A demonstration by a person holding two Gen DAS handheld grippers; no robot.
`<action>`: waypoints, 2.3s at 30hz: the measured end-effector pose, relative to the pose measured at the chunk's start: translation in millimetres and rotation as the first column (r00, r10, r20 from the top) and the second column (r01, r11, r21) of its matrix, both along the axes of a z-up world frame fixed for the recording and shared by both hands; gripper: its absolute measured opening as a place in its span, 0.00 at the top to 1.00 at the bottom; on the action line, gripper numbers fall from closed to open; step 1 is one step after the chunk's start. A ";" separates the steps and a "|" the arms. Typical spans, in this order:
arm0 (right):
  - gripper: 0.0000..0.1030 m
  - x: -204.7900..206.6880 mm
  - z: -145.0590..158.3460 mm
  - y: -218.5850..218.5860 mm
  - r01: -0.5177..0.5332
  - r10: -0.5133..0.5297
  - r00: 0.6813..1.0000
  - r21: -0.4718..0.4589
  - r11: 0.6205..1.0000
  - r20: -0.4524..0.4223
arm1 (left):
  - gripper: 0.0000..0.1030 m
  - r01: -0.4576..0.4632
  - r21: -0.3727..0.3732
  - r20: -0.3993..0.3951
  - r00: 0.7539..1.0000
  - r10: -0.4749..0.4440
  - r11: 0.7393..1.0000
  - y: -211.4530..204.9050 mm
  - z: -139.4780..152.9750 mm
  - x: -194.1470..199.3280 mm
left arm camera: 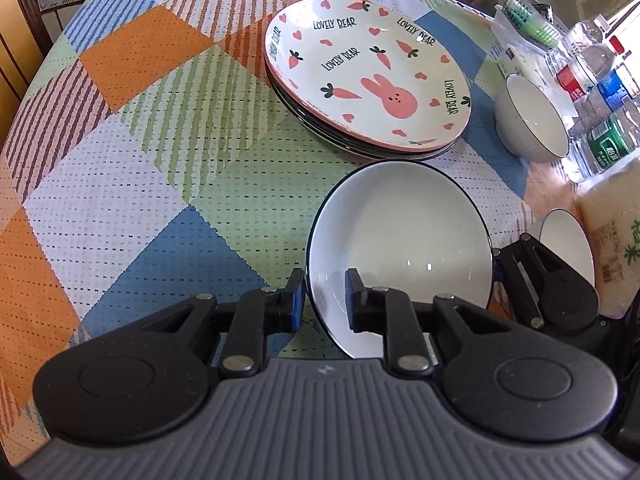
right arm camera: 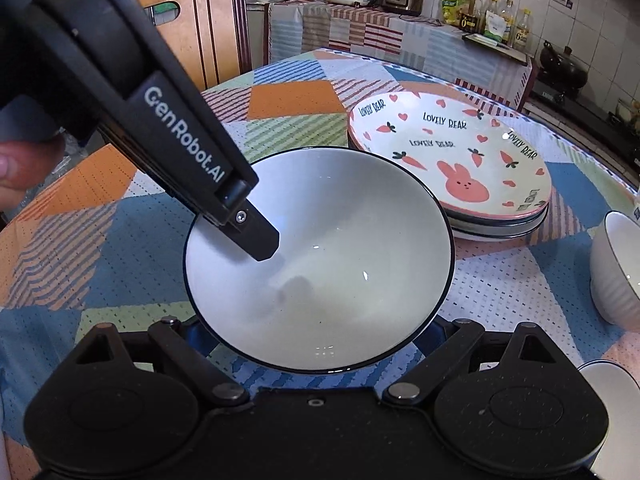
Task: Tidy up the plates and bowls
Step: 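Lift the white bowl with both tools, set it beside the plate stack, release, then move both tools to a second white bowl, then grip the second bowl rim with the left tool while the right tool grips its opposite rim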
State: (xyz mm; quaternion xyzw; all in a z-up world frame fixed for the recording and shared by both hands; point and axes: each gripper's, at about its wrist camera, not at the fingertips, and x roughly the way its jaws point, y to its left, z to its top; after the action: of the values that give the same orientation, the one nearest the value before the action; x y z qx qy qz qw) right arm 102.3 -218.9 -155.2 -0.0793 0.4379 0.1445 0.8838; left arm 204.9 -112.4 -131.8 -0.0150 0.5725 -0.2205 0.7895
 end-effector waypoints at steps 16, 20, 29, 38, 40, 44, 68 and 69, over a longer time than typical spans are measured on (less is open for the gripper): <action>0.08 -7.4 4.2 -7.9 0.031 -0.031 0.999 -0.055 0.998 -0.014 | 0.76 0.015 0.024 0.025 1.000 -0.016 1.000 -6.1 19.8 -14.8; 0.08 -18.7 21.3 -15.7 0.037 -0.038 0.999 -0.050 0.998 -0.010 | 0.67 0.056 0.037 0.058 0.997 -0.058 0.998 -8.0 38.3 -27.6; 0.08 -50.0 70.9 -46.1 0.112 -0.112 0.994 -0.028 0.993 -0.007 | 0.66 0.117 0.018 0.075 0.990 -0.118 0.993 -17.0 73.1 -56.6; 0.08 -83.2 105.8 -92.5 0.242 -0.242 0.970 -0.017 0.970 0.029 | 0.61 0.178 -0.020 0.052 0.983 -0.177 0.984 -34.3 95.6 -77.5; 0.07 -89.7 109.9 -103.9 0.279 -0.278 0.960 -0.009 0.960 0.034 | 0.61 0.201 -0.019 0.051 0.979 -0.200 0.979 -43.5 97.1 -82.5; 0.07 -101.5 113.2 -120.7 0.330 -0.330 0.944 0.004 0.944 0.029 | 0.60 0.252 -0.017 0.049 0.967 -0.251 0.968 -64.6 99.5 -91.7; 0.04 -92.9 19.6 -133.2 0.413 -0.415 0.909 -0.049 0.910 -0.048 | 0.55 0.301 0.097 0.138 0.940 -0.313 0.949 -155.8 50.8 -100.4; 0.04 -91.5 16.1 -134.2 0.416 -0.418 0.907 -0.041 0.908 -0.055 | 0.55 0.303 0.086 0.136 0.940 -0.312 0.949 -157.8 47.5 -98.7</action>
State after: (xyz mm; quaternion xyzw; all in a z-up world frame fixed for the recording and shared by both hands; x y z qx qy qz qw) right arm 10.8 -353.1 -139.2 0.0080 0.4742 -0.0516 0.8789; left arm 106.3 -270.2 -84.3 0.1159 0.5145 -0.3232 0.7857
